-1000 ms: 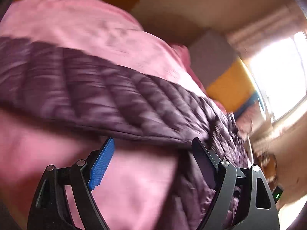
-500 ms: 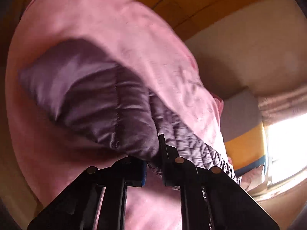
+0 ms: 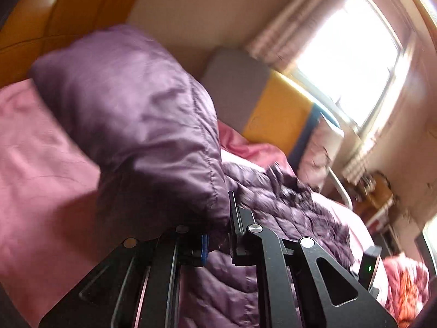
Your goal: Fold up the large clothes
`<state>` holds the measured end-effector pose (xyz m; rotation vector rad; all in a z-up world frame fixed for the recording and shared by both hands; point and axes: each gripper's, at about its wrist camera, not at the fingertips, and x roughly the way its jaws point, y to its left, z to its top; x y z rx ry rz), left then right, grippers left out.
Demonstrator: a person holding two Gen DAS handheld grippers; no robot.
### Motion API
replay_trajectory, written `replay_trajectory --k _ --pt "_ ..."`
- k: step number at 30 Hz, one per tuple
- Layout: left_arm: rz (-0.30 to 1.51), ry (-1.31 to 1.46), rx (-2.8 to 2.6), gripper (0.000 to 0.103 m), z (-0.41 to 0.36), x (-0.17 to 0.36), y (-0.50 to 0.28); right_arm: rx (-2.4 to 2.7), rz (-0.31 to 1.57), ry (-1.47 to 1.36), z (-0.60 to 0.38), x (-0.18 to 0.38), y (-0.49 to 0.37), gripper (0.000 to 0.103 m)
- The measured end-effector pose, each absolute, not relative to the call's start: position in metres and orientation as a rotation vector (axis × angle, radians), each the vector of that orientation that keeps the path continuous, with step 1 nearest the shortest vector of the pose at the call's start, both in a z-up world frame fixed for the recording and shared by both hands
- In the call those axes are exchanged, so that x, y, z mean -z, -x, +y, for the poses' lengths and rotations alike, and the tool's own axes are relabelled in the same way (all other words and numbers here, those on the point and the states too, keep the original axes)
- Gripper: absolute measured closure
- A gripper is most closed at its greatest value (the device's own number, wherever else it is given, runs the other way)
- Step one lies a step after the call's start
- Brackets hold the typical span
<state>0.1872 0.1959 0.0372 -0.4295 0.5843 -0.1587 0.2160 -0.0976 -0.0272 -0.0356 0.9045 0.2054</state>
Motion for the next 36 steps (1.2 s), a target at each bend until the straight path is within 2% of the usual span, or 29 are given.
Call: replay_trajectory --k 6,8,10,11,15,19,21,26,27,31,36 --pt "0.691 0.342 0.288 0.093 0.125 -0.003 -0.205 -0.220 0.913 -0.012 -0.104 0.029 -0.218 0.002" --pt "0.744 0.312 0.315 0.077 0.111 0.010 -0.210 -0.225 0.915 -0.029 -0.106 0.029 -0.218 0.002" --pt "0.765 0.311 0.333 0.034 0.104 0.017 -0.215 -0.230 0.916 -0.043 -0.108 0.029 -0.218 0.002" --pt "0.760 0.318 0.336 0.031 0.104 0.017 -0.213 -0.231 0.916 -0.048 -0.108 0.029 -0.218 0.002" --pt "0.716 0.346 0.317 0.031 0.113 0.013 -0.194 -0.238 0.895 -0.090 -0.114 0.022 -0.216 0.004" --pt "0.673 0.354 0.331 0.031 0.118 0.014 -0.165 -0.281 0.803 -0.247 -0.126 -0.007 -0.211 0.021" --pt "0.681 0.355 0.350 0.031 0.120 0.017 -0.157 -0.330 0.779 -0.272 -0.118 -0.019 -0.214 0.024" --pt "0.753 0.420 0.340 0.031 0.125 0.042 -0.157 -0.414 0.815 -0.169 -0.056 -0.022 -0.241 0.027" --pt "0.759 0.451 0.344 0.031 0.128 0.044 -0.157 -0.424 0.846 -0.146 -0.044 -0.018 -0.248 0.031" --pt "0.758 0.524 0.345 0.031 0.133 0.051 -0.160 -0.437 0.910 -0.035 -0.007 -0.011 -0.265 0.086" --pt "0.716 0.573 0.361 0.031 0.137 0.048 -0.166 -0.449 0.762 -0.066 -0.014 -0.066 -0.256 0.090"
